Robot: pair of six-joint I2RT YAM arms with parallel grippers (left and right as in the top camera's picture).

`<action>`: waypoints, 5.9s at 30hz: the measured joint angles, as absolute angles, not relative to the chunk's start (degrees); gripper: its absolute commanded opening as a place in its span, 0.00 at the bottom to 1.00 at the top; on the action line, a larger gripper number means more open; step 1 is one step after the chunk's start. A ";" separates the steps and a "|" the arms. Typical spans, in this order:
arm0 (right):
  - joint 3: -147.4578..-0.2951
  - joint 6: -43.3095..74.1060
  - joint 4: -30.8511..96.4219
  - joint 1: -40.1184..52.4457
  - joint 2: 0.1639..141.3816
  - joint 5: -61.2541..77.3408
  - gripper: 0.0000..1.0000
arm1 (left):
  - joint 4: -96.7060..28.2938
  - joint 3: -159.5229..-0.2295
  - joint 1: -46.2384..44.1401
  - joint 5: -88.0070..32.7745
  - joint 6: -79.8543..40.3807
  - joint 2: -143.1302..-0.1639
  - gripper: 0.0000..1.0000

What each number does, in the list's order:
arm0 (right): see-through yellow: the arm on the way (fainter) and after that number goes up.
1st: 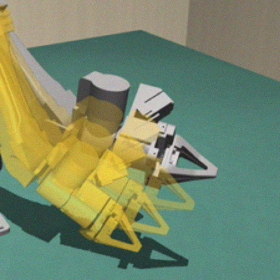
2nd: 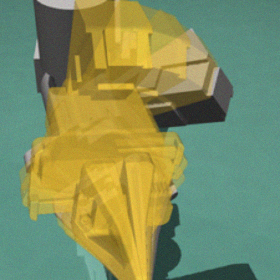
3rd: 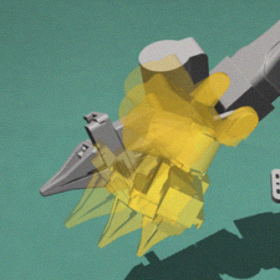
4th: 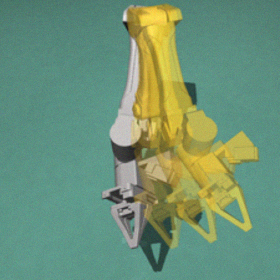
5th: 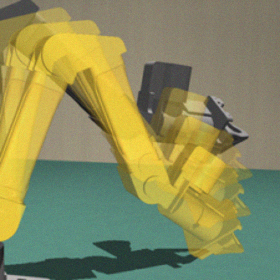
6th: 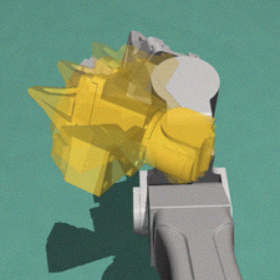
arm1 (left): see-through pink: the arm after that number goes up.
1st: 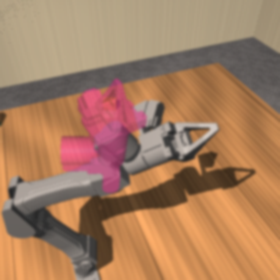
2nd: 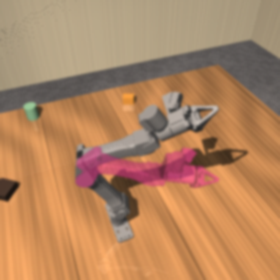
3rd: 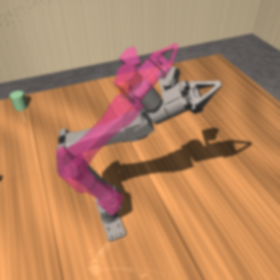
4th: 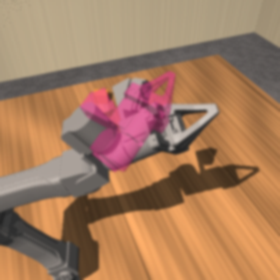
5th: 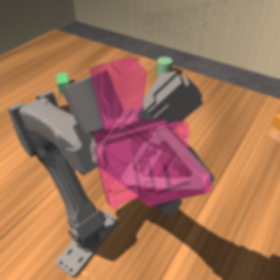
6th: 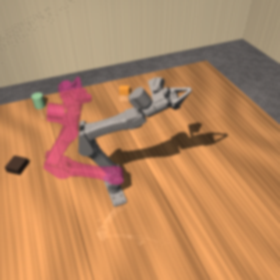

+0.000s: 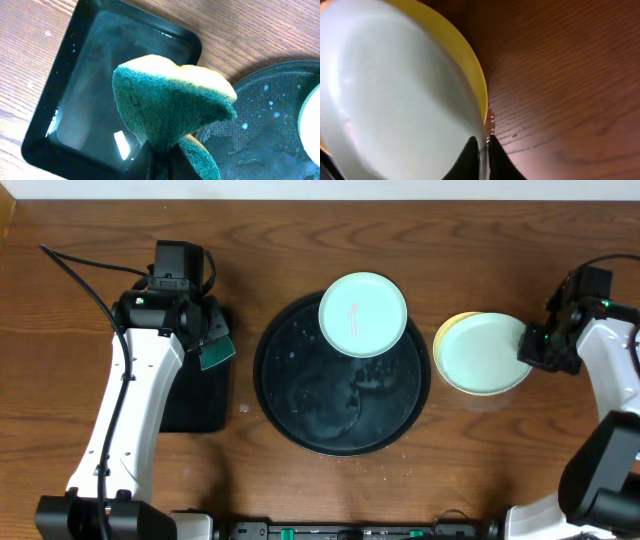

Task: Clean dirty plates on tray and stack at the side
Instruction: 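Release the green plate and move the right gripper to the remaining plate rim, then scrub the last pale green plate with the sponge in the left gripper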

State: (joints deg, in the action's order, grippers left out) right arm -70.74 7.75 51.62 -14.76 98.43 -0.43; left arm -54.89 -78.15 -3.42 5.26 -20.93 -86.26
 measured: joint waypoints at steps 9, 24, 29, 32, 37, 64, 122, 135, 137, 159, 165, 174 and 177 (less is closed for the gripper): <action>-81.78 7.86 51.72 -11.97 98.52 8.14 0.40 | -54.02 -78.15 -3.42 5.26 -20.91 -86.26 0.08; -105.73 2.02 49.67 9.41 119.07 15.59 0.52 | -54.02 -78.13 -3.42 5.06 -20.91 -86.26 0.07; -105.82 -4.27 49.71 10.22 125.95 17.10 0.43 | -54.28 -78.13 -3.42 5.06 -20.91 -86.26 0.07; -105.82 -5.80 49.69 10.61 127.39 17.28 0.34 | -54.28 -78.13 -3.42 5.06 -20.91 -86.26 0.07; -105.86 -6.76 49.80 10.98 129.36 17.61 0.24 | -54.28 -78.13 -3.42 5.06 -20.93 -86.26 0.08; -105.93 -4.97 56.07 11.99 128.49 19.55 0.01 | -54.70 -78.13 -3.42 5.06 -20.93 -86.26 0.07; -81.67 22.61 48.62 22.76 119.59 15.66 0.01 | -40.40 -78.13 -25.85 -0.56 -21.43 -104.51 0.07; -81.67 22.61 48.62 22.76 119.59 15.66 0.01 | -39.00 -78.13 -27.66 -7.44 -20.05 -112.46 0.07; -81.67 22.61 48.62 22.76 119.59 15.64 0.01 | -38.98 -78.13 -27.66 -10.50 -19.46 -112.64 0.07; -81.58 22.90 48.29 22.83 119.59 16.60 0.01 | -45.28 -79.02 -28.60 -4.49 -18.50 -113.16 0.07; -81.58 22.90 48.16 22.83 119.59 16.71 0.01 | -39.70 -78.78 -32.23 -12.84 -17.06 -113.25 0.08; -81.58 22.87 48.16 22.83 119.59 16.71 0.01 | -32.64 -78.70 -29.21 -6.52 -16.62 -113.38 0.07; -81.56 22.87 48.27 22.83 119.59 16.84 0.01 | -34.09 -78.76 -26.52 -4.32 -16.49 -113.38 0.07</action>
